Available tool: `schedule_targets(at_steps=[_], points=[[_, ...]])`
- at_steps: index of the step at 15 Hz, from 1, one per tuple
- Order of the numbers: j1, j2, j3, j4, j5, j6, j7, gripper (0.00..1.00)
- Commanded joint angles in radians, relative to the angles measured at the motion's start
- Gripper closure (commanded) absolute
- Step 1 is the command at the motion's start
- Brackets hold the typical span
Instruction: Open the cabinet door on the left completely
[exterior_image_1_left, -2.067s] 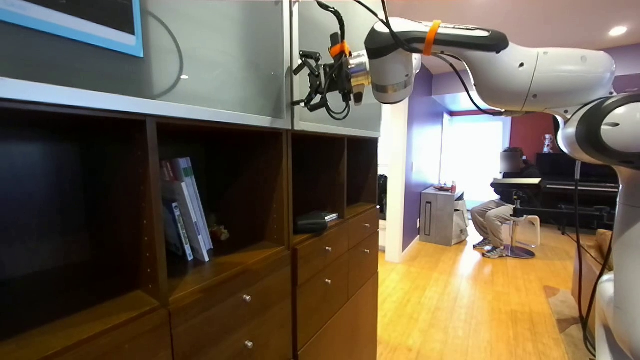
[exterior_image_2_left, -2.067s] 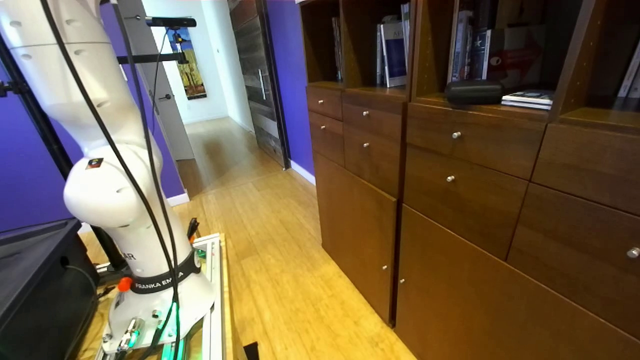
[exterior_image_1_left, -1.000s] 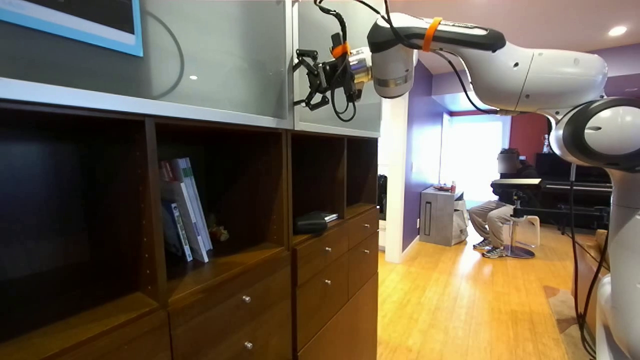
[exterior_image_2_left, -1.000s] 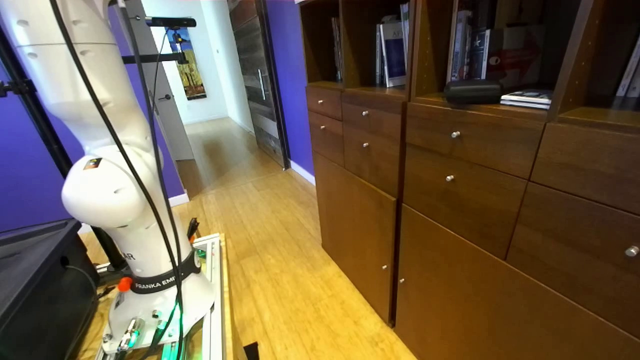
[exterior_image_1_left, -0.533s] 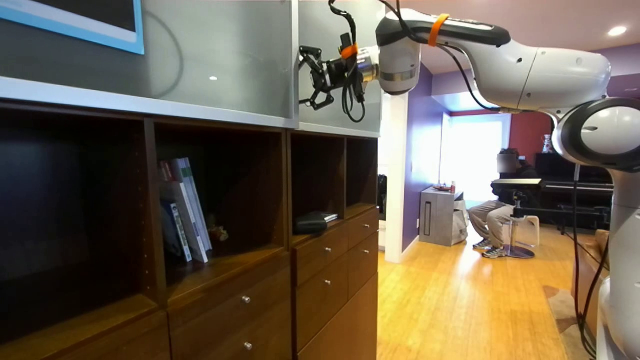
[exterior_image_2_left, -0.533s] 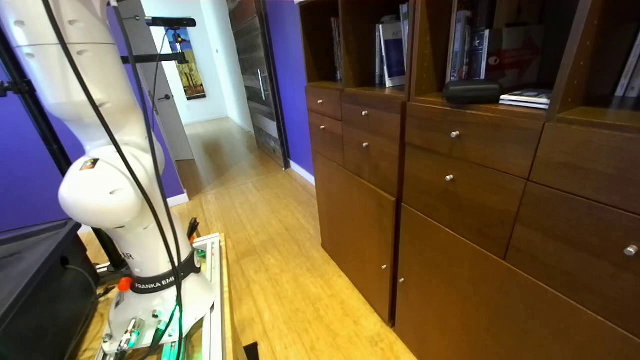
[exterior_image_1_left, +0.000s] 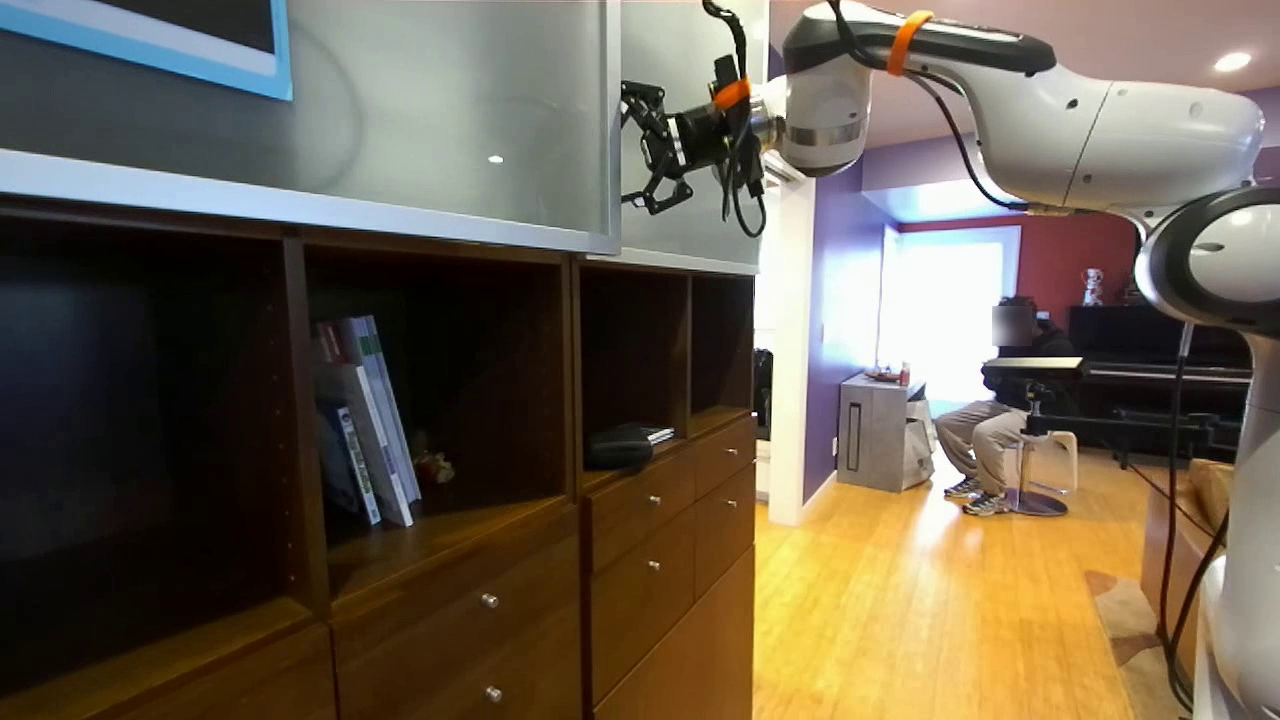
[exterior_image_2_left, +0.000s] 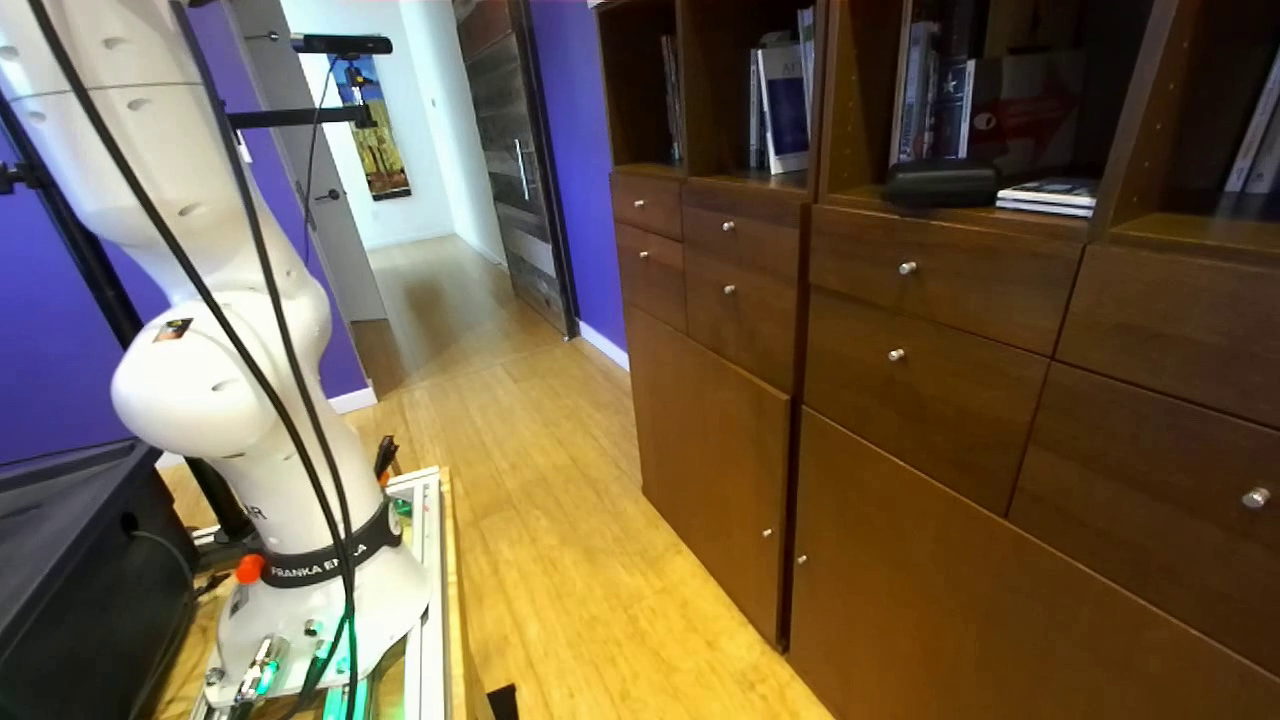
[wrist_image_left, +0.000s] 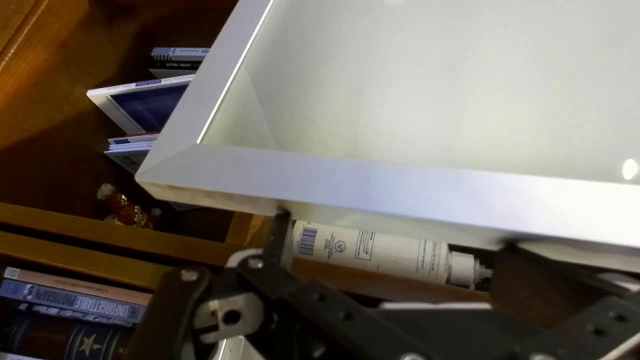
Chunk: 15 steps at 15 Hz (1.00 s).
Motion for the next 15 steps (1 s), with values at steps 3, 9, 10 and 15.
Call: schedule_targets(at_steps=[3, 9, 10, 15], points=[[0.024, -0.124, 0.004, -0.119, 0.066, -0.163, -0.059, 0.0], [0.042, -0.204, -0.046, -0.174, 0.08, -0.315, -0.091, 0.0], [0.041, -0.216, -0.052, -0.179, 0.083, -0.344, -0.096, 0.0], [0.039, -0.269, -0.075, -0.209, 0.107, -0.499, -0.131, 0.0]])
